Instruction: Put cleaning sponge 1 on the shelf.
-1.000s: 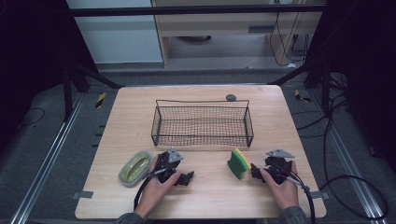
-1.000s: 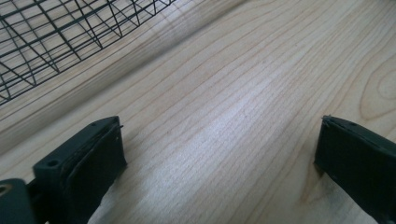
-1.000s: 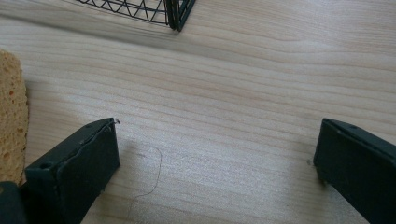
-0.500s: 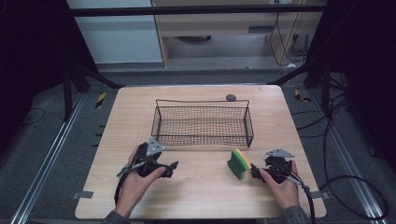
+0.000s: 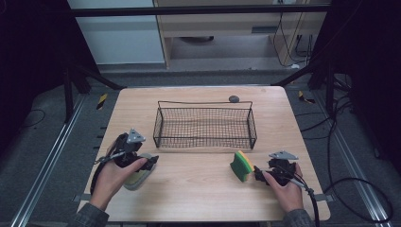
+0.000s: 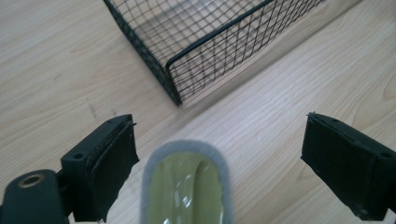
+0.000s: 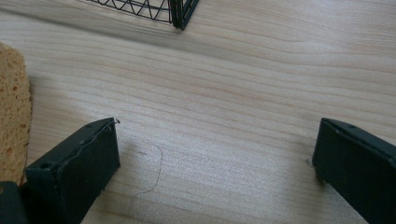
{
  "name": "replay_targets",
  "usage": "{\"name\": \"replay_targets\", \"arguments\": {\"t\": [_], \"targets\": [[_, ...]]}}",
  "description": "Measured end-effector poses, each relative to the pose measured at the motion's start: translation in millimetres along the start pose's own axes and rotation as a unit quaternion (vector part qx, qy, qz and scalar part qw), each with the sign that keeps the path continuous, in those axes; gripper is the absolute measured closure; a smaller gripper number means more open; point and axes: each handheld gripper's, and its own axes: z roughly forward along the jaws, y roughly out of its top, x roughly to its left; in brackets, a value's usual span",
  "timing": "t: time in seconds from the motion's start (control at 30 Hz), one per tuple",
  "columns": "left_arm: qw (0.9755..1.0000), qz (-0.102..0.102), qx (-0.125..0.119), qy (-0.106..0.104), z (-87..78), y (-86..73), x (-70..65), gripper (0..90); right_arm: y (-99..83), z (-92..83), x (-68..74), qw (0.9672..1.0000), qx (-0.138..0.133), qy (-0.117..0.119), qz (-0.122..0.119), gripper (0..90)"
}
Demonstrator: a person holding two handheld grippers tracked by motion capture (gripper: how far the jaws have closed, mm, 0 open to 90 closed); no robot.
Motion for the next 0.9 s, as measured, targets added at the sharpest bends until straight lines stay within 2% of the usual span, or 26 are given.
{"name": "replay_targets", "arguments": {"t": [0.1, 0.2, 0.3, 0.4, 0.53, 0.63, 0.67, 0.8, 0.9], "targets": [[0.9997, -0.004, 0.02, -0.016, -5.4, 2.3, 11.9, 9.0, -0.2, 0.0, -0.1, 1.0, -0.001, 0.0, -0.001, 0.8], [0.9993, 0.001, 0.038, -0.006, -7.2, 5.3, 21.1, 9.1, -0.2, 0.2, -0.6, 1.0, -0.002, 0.003, -0.003, 0.8], [0.9986, 0.0, 0.05, -0.015, -5.0, 8.3, 25.8, 9.0, 0.5, 0.5, -1.2, 1.0, 0.0, 0.006, -0.005, 0.8], [0.9976, 0.018, 0.065, -0.015, -3.3, 11.3, 25.5, 7.7, 0.1, 0.5, -1.4, 1.0, -0.001, 0.007, -0.006, 0.8], [0.9966, 0.022, 0.077, -0.019, -1.7, 12.8, 25.9, 6.9, -0.1, 0.5, -1.4, 1.0, -0.002, 0.007, -0.006, 0.8], [0.9947, 0.029, 0.097, -0.018, 3.6, 11.8, 24.7, 6.4, -0.1, 0.5, -1.6, 0.9999, -0.002, 0.007, -0.007, 0.8], [0.9934, 0.032, 0.109, -0.019, 6.5, 10.4, 23.5, 6.4, -0.1, 0.5, -1.8, 0.9999, -0.001, 0.008, -0.008, 0.8], [0.9917, 0.036, 0.123, -0.013, 9.3, 8.6, 20.9, 6.9, 0.2, 0.6, -1.5, 0.9999, -0.001, 0.008, -0.006, 0.8], [0.9895, 0.042, 0.138, -0.008, 7.6, 6.3, 16.5, 10.0, 1.0, 0.6, -1.5, 0.9999, 0.002, 0.009, -0.006, 0.7]]}}
